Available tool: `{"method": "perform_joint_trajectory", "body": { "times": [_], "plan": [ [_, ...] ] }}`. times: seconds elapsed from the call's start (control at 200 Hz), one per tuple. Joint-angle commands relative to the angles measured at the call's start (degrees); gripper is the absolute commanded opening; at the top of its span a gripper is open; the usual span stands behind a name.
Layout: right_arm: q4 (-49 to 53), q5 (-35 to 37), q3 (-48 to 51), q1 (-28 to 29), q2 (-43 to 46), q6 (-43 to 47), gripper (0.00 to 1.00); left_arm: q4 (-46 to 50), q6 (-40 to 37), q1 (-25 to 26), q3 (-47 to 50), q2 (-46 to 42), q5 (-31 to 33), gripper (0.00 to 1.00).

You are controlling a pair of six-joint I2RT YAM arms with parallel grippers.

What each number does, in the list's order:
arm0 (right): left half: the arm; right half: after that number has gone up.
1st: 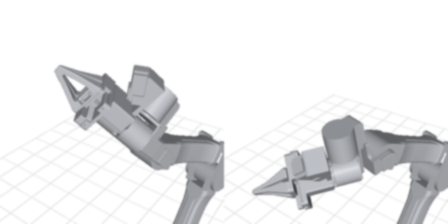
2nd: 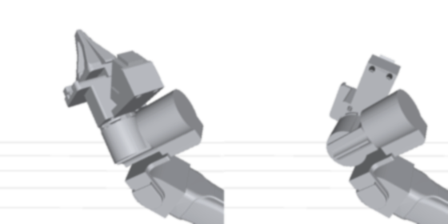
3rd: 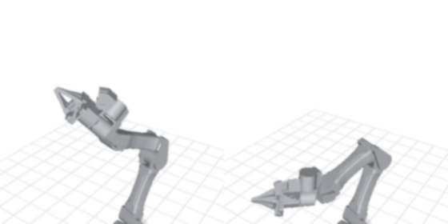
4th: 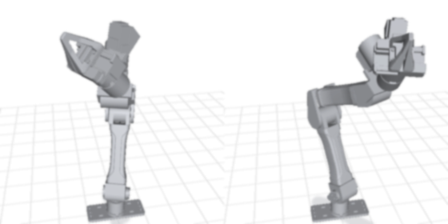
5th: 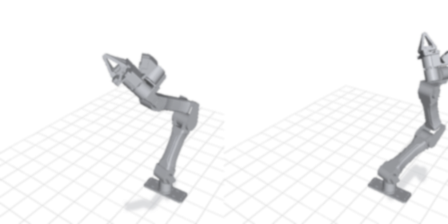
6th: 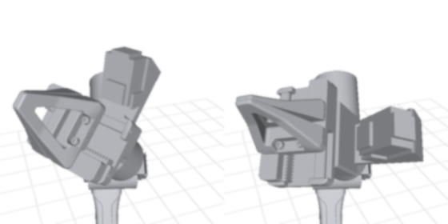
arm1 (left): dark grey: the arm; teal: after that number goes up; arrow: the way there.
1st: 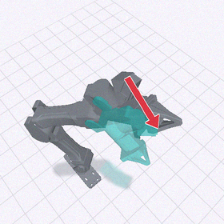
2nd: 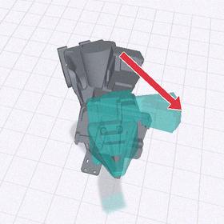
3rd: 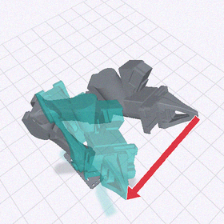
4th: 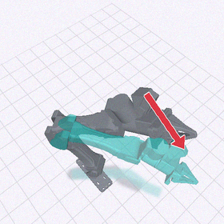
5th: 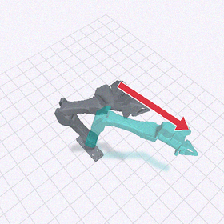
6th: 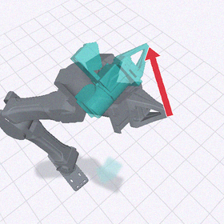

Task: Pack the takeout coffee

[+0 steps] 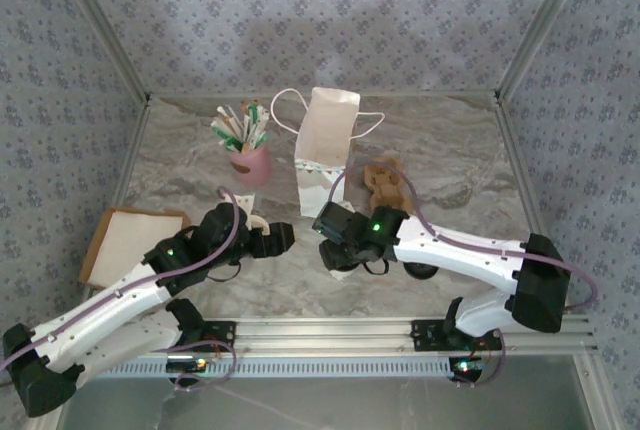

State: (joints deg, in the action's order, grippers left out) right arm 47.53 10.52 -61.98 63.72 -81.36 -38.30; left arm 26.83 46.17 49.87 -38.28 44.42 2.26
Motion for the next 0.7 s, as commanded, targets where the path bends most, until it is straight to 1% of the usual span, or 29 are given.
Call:
{"method": "perform_joint_trajectory", "body": {
  "times": [0.0, 0.24, 0.695],
  "plan": [
    [2.42, -7.92, 6.18, 1.32, -5.42, -3.38, 0.68, -1.11, 0.66, -0.3, -0.34, 0.05, -0.77, 0.94],
    [5.62, -5.09, 2.64, 1.82, -5.17, -3.53, 0.7, -1.14, 0.65, -0.32, -0.39, 0.05, -0.95, 0.93],
    [2.24, -6.89, 5.44, 3.83, -7.96, -6.27, 0.74, -1.34, 0.66, -0.31, -0.1, 0.13, -1.01, 0.93]
  ]
}}
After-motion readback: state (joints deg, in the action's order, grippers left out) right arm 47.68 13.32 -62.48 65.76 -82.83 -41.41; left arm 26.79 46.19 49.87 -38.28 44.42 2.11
